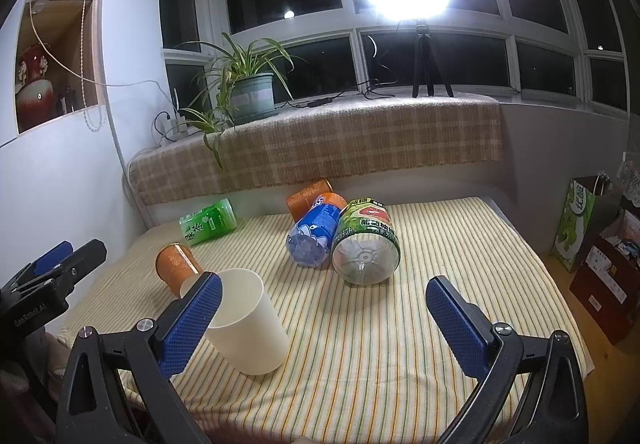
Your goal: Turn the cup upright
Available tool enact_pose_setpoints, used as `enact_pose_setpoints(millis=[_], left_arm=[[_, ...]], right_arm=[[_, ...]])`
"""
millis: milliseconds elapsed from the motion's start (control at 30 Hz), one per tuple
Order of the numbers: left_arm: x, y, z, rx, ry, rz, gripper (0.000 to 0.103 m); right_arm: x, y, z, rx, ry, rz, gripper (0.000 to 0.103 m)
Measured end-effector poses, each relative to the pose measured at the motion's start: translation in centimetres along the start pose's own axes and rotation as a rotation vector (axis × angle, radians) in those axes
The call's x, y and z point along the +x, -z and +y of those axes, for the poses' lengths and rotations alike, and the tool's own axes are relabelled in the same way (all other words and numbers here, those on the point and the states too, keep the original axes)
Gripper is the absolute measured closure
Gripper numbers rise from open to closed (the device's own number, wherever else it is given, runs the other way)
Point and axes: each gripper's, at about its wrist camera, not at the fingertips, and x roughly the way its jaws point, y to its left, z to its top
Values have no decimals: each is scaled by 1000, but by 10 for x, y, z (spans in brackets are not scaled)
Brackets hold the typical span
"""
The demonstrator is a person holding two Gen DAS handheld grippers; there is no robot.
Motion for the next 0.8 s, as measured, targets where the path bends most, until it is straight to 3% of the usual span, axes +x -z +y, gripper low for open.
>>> enact_pose_setpoints(millis=[800], left_arm=[[-1, 0, 1, 3, -2, 1, 0]], right_arm=[[4, 6, -6, 31, -2, 29, 0]])
